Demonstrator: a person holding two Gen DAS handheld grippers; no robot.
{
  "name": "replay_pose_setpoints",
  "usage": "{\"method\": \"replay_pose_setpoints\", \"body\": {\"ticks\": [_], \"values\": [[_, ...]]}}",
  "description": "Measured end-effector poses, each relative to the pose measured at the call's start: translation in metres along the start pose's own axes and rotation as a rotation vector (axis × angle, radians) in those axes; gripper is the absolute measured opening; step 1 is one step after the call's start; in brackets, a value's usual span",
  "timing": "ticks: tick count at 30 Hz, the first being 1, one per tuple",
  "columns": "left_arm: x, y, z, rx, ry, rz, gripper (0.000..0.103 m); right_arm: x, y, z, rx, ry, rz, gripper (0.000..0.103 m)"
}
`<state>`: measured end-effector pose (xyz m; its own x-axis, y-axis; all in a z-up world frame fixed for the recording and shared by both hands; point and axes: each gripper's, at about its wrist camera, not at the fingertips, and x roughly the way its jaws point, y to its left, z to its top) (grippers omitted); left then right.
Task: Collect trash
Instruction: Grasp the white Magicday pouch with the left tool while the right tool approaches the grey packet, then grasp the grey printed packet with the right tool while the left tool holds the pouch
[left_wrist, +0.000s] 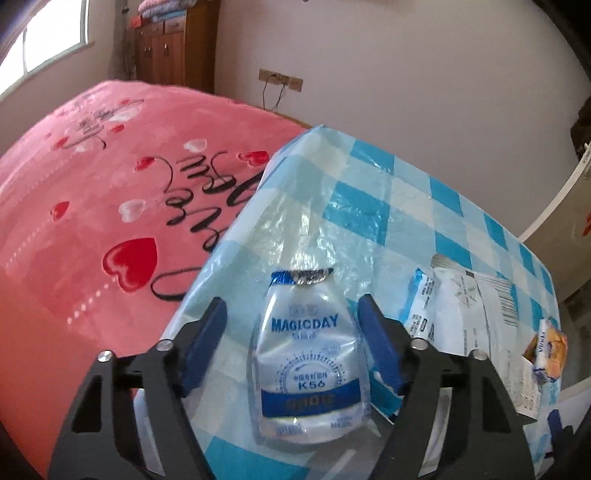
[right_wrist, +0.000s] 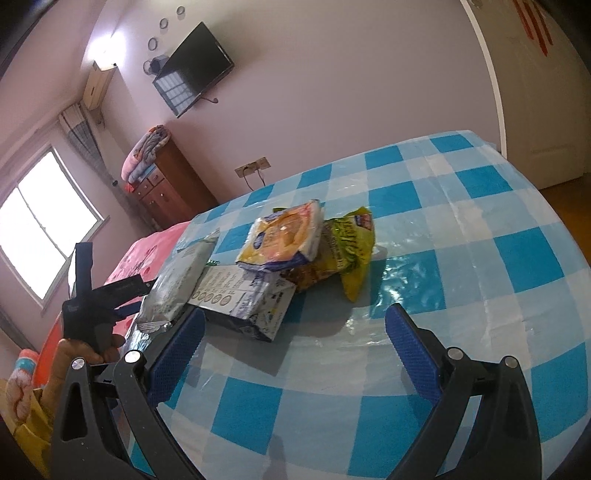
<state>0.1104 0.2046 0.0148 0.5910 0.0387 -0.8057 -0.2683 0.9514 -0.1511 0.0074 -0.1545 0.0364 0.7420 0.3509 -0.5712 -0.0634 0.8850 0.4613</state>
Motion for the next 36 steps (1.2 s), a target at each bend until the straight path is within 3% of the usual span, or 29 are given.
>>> {"method": "replay_pose_setpoints", "body": {"ticks": [1, 3, 11, 20, 26, 36], "values": [[0.000, -0.001, 0.001, 0.004, -0.004, 0.005, 0.060, 0.001, -0.002, 0.001, 0.005, 0.001, 0.000, 0.097], [0.001, -0.003, 0.003, 0.007, -0.002, -0.004, 0.055, 0.002, -0.008, 0.002, 0.023, 0.006, 0.003, 0.097], [-0.006, -0.051, -0.017, 0.211, 0.012, -0.046, 0.052, -0.002, -0.026, 0.009, 0.062, -0.005, -0.013, 0.097], [-0.030, -0.104, -0.068, 0.393, 0.046, -0.159, 0.052, -0.004, -0.030, 0.011, 0.065, -0.002, -0.010, 0.097], [-0.042, -0.119, -0.093, 0.409, 0.062, -0.214, 0.052, -0.001, -0.032, 0.009, 0.062, 0.024, -0.001, 0.097], [-0.054, -0.102, -0.108, 0.318, 0.066, -0.243, 0.052, -0.001, -0.025, 0.007, 0.020, 0.028, 0.001, 0.097]]}}
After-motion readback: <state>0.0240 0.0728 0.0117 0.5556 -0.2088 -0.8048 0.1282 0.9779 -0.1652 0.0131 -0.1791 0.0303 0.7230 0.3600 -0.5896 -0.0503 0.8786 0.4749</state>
